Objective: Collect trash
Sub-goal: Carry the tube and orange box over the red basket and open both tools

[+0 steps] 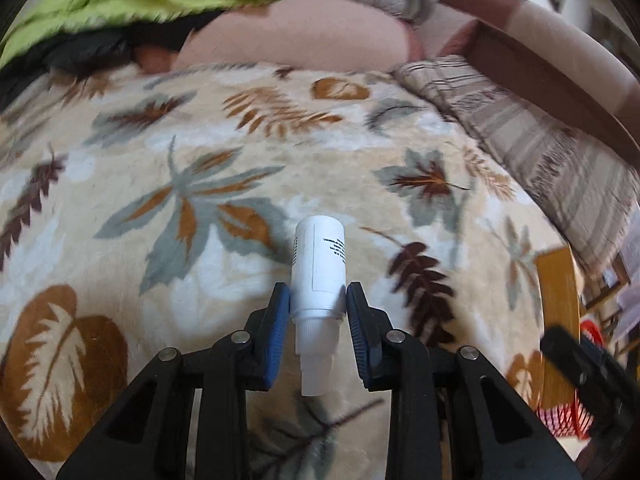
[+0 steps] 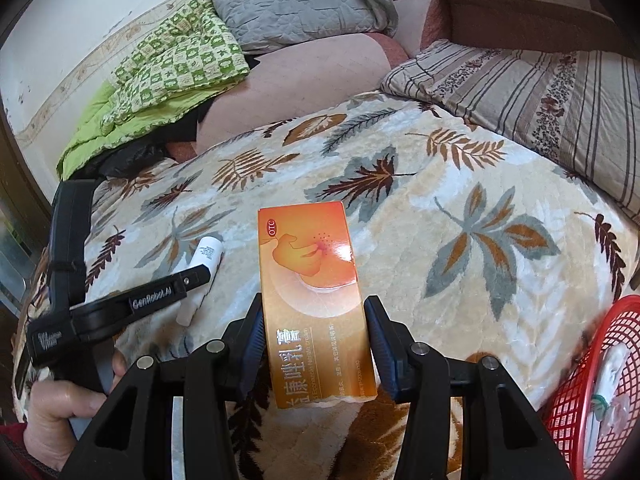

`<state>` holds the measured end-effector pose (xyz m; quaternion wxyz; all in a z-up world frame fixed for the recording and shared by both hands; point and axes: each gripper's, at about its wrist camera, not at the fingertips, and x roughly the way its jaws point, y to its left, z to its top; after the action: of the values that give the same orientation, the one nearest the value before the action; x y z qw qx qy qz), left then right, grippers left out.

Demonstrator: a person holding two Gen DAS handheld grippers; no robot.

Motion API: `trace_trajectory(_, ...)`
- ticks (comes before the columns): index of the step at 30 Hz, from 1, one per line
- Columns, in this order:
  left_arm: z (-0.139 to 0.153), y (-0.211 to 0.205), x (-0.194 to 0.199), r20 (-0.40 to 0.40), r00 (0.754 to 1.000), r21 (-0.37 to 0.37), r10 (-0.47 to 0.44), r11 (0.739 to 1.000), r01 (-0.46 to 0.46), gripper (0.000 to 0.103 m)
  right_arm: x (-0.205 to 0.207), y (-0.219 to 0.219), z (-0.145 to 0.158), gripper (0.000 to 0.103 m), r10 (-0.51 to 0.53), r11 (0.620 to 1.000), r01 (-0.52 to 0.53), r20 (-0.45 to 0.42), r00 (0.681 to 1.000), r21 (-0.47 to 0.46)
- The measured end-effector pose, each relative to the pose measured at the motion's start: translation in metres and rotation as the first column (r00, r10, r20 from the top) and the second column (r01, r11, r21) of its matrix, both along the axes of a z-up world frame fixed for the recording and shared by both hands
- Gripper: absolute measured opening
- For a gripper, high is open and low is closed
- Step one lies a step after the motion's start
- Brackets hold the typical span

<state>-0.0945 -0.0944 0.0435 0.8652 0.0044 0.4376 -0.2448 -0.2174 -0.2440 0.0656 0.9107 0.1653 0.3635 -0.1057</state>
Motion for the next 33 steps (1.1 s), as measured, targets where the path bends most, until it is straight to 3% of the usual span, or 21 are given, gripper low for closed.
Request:
trace_trajectory(4, 0.022, -0.025, -0.029, 0.058, 0.992, -0.002, -0.115, 0.993, 0.115, 0.028, -0.013, -0.008, 0.014, 0.052, -0.038, 0.999, 0.038, 0.037, 0.999, -0.002)
trace_trajectory(9, 0.050, -0.075, -0.071, 0.102, 0.956, -0.021, -0.276, 0.960, 0.280, 0.028, -0.047, -0.039, 0.037, 0.052, -0.111, 0.993, 0.107, 0.078, 0.991, 0.051)
trace_trajectory(18, 0.075, -0.173, -0.147, 0.071, 0.844, -0.097, -0.531, 0.839, 0.536, 0.028, -0.156, -0.122, 0.058, 0.052, -0.321, 0.945, 0.315, 0.071, 0.944, 0.090)
trace_trajectory(23, 0.067, -0.224, -0.186, 0.022, 0.774, -0.098, -0.632, 0.769, 0.631, 0.028, -0.215, -0.163, 0.044, 0.052, -0.443, 0.891, 0.437, 0.027, 0.896, 0.121)
trace_trajectory(28, 0.050, -0.261, -0.208, -0.008, 0.727, -0.065, -0.687, 0.726, 0.685, 0.028, -0.248, -0.196, 0.021, 0.052, -0.525, 0.838, 0.521, -0.022, 0.851, 0.164)
trace_trajectory(30, 0.042, -0.271, -0.209, -0.039, 0.715, -0.054, -0.698, 0.716, 0.696, 0.035, -0.252, -0.202, 0.014, 0.054, -0.538, 0.828, 0.535, -0.031, 0.843, 0.167)
trace_trajectory(33, 0.042, -0.269, -0.210, -0.051, 0.722, -0.061, -0.690, 0.724, 0.687, 0.046, -0.253, -0.212, 0.004, 0.057, -0.536, 0.826, 0.536, -0.052, 0.843, 0.176)
